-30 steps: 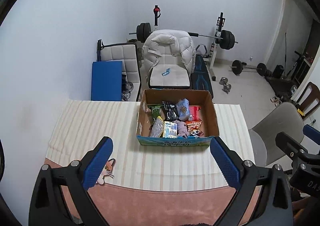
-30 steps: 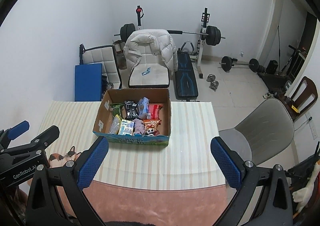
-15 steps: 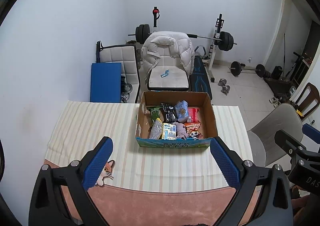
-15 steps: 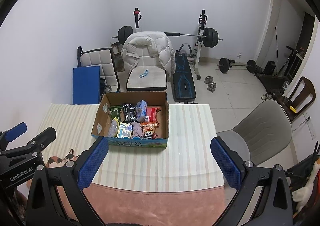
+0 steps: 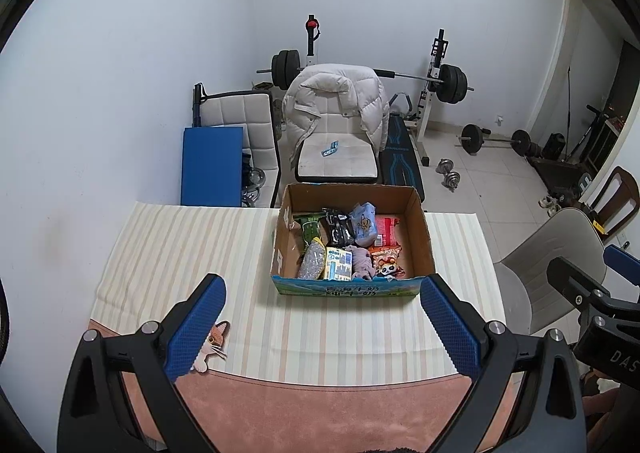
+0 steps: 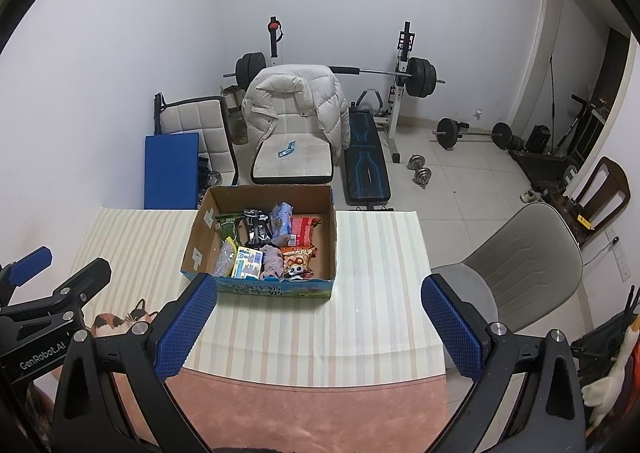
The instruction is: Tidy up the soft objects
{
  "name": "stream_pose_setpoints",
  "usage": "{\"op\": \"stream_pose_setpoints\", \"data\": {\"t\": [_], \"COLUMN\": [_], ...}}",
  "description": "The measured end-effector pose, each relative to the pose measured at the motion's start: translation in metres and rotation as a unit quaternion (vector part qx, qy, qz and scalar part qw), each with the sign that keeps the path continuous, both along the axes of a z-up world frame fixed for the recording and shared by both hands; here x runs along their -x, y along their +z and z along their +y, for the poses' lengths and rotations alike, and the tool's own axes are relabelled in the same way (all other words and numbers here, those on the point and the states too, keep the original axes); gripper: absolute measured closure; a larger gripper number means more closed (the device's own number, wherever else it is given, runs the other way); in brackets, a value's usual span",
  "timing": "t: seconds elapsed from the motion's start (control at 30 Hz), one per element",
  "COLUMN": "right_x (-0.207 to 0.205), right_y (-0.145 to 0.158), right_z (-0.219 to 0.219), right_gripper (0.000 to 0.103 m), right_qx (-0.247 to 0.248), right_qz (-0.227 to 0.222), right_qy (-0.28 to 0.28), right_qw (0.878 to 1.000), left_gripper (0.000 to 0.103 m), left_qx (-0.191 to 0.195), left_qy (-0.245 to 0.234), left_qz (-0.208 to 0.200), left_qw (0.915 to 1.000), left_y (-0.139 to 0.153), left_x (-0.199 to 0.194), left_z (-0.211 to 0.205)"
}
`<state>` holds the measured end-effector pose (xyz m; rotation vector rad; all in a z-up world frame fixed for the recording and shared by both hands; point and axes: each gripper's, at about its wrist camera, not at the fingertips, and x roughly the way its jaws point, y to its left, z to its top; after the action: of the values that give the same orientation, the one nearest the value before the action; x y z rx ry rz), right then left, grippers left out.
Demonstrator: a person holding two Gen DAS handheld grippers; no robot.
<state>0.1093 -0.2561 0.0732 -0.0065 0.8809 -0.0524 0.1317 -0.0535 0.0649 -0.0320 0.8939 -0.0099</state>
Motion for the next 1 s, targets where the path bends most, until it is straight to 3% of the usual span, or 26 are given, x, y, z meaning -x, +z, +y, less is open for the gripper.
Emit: {"op": "stream_pose_setpoints", "data": {"t": [1.0], "right_x": [0.0007], "right_y": [0.0076], "right_z": [-0.0071], "right_gripper": [0.0], "right_qx": [0.004], "right_qz": [-0.006], "right_qy": [0.0], "right_qw": [1.0], "left_gripper": [0.003], "left_qx": [0.002], "left_qy": [-0.001], "left_qz": [-0.005], "left_qw": [1.0], "left_y": [0.0031], "left_x": [0.0029], "left_z": [0.0038]}}
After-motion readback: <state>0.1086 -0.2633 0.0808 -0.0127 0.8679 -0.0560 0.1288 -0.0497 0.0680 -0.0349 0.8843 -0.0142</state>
